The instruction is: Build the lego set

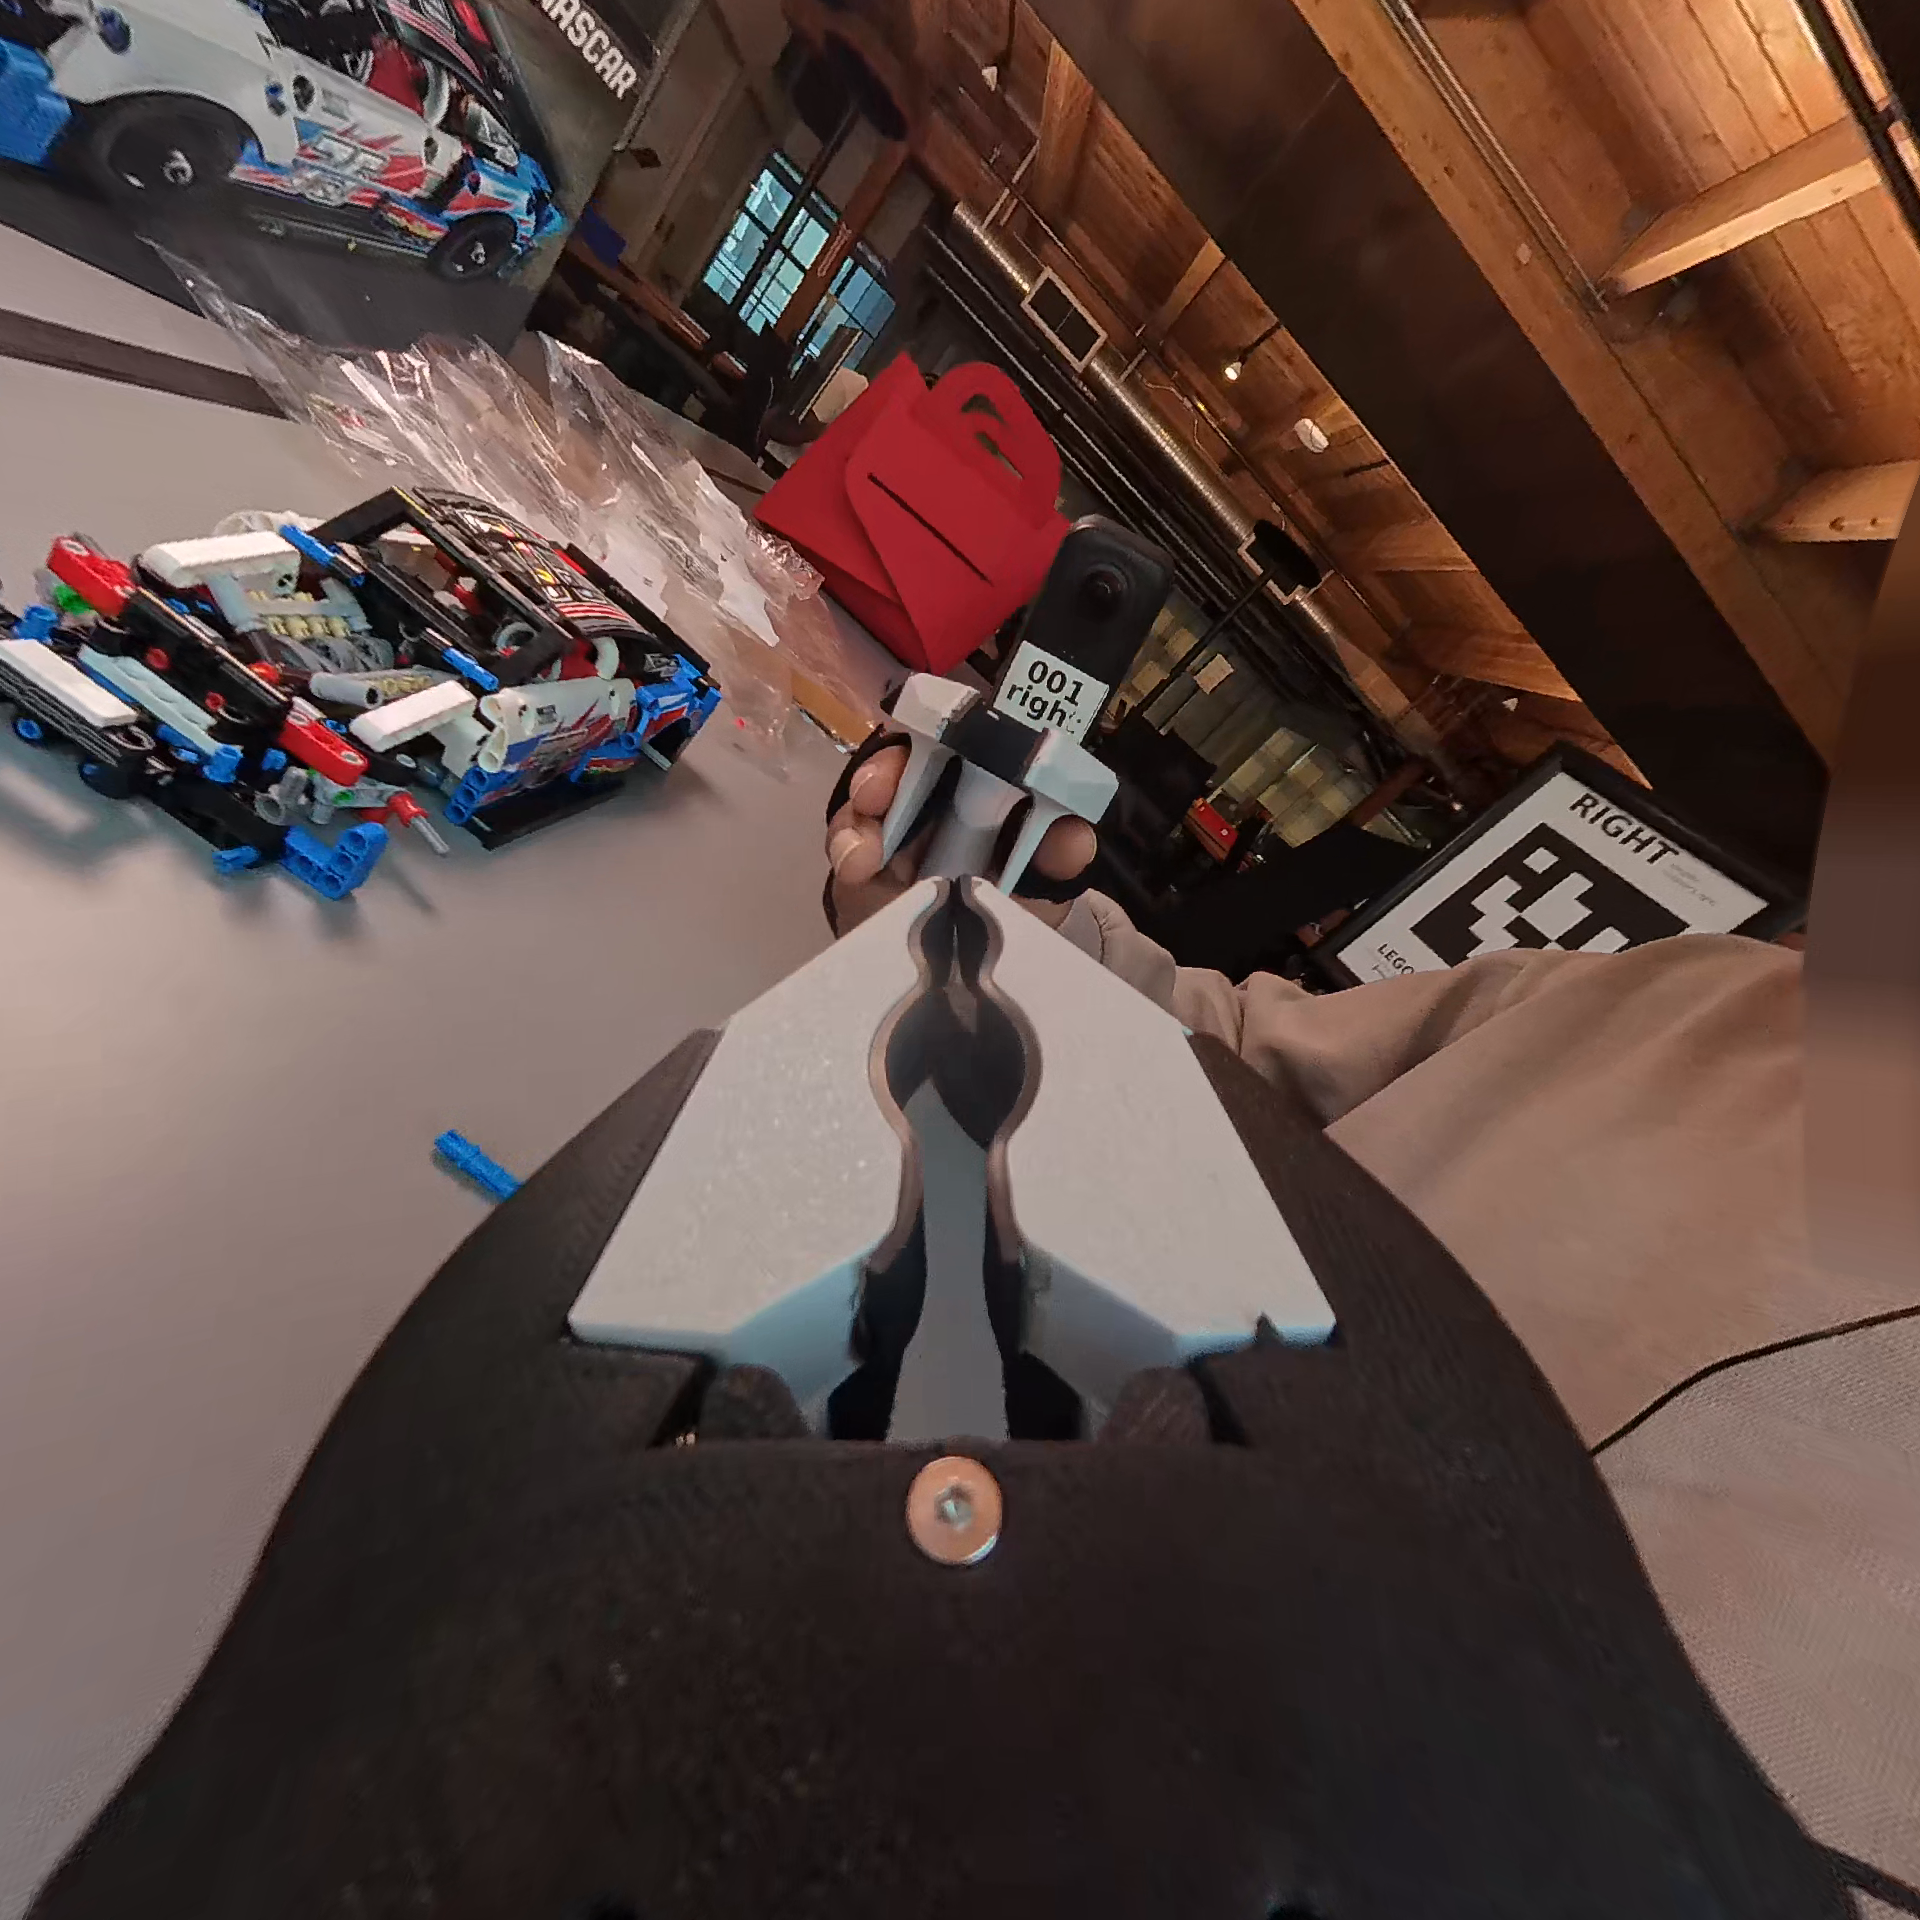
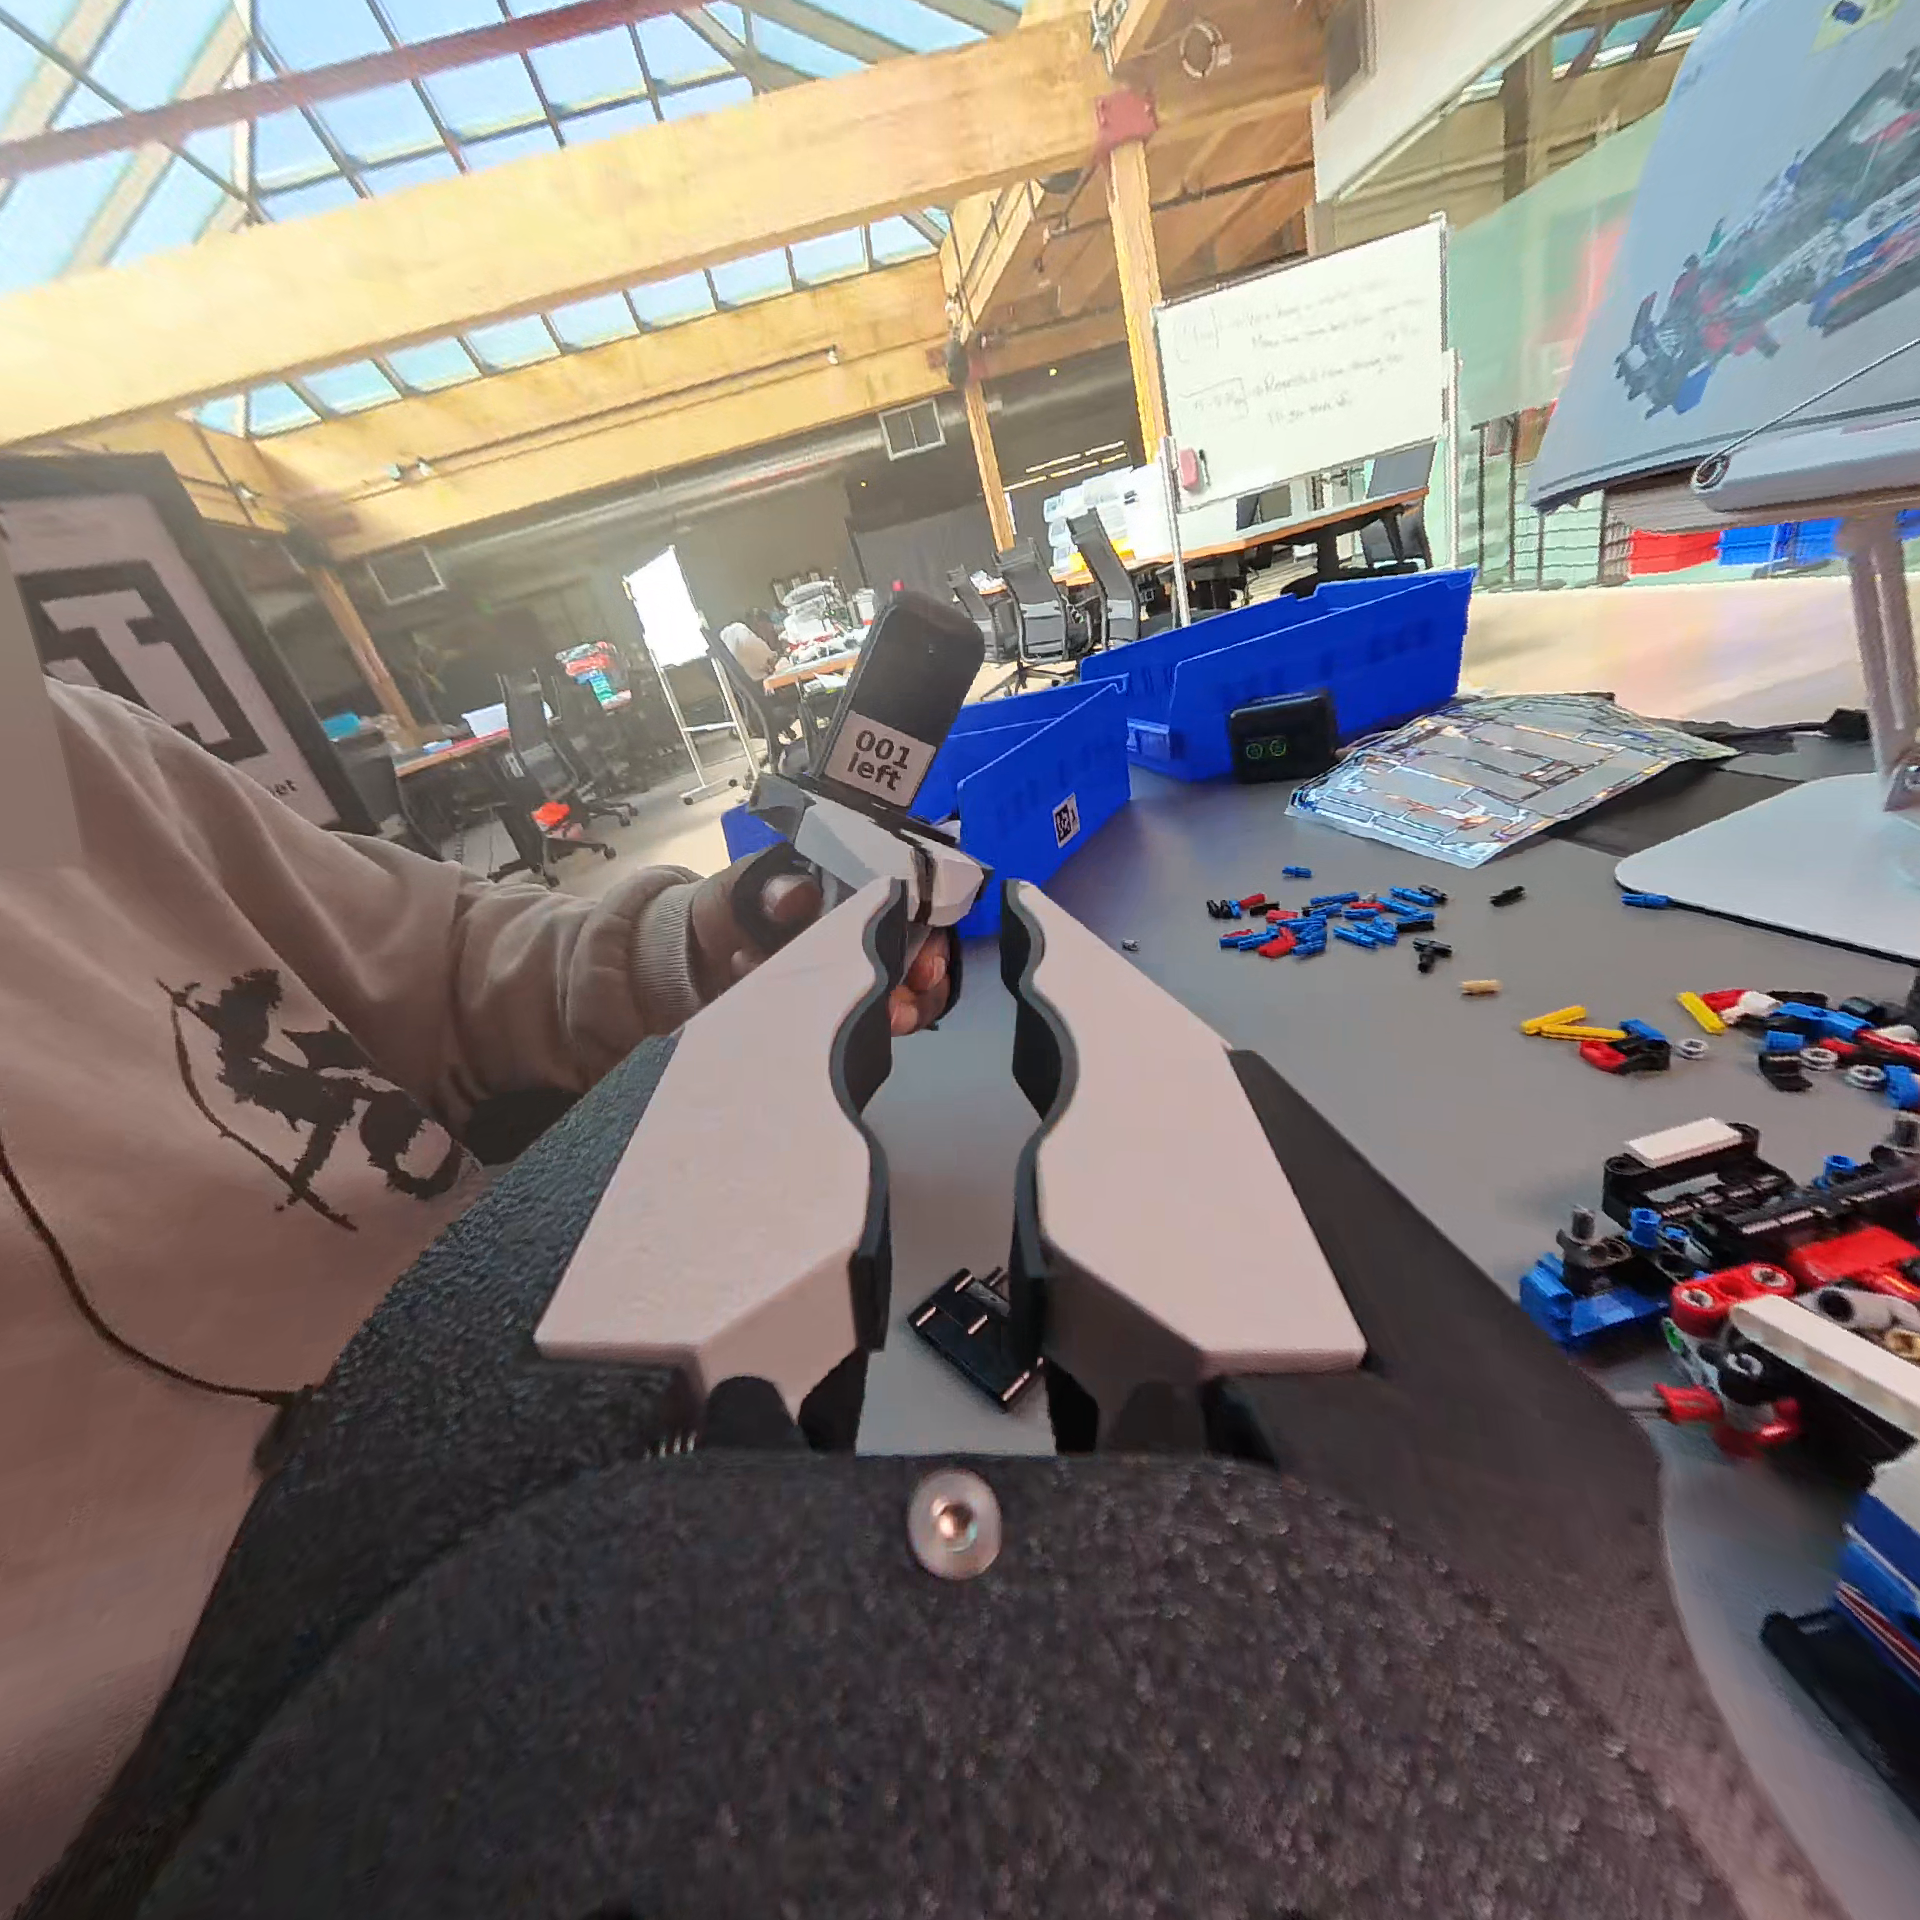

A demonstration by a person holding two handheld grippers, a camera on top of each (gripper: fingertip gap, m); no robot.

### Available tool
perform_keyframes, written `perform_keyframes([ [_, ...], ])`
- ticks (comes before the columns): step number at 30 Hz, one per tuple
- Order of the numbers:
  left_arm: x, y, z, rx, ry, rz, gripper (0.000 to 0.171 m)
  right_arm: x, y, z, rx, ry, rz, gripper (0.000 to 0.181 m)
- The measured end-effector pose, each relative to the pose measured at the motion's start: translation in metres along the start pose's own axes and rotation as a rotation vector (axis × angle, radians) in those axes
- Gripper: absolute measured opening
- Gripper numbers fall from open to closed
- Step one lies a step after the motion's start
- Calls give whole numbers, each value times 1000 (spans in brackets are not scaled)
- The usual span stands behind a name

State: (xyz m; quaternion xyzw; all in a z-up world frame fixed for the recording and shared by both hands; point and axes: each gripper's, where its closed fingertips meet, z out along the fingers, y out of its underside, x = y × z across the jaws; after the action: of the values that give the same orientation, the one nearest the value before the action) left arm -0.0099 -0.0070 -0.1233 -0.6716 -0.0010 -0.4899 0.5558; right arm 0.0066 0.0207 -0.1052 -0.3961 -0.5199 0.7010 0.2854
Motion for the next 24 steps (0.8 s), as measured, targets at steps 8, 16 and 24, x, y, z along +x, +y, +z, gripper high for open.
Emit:
perform_keyframes([
  [8, 8, 1, 16, 91, 92, -360, 20, -2, 14, 9, -140, 243, -737, 13],
  [16, 0, 2, 15, 111, 61, -397, 13, -9, 17, 16, -190, 312, -1053, 12],
  [24, -5, 4, 15, 107, 29, -383, 0, -8, 23, 18, -244, 337, -1184, 14],
])
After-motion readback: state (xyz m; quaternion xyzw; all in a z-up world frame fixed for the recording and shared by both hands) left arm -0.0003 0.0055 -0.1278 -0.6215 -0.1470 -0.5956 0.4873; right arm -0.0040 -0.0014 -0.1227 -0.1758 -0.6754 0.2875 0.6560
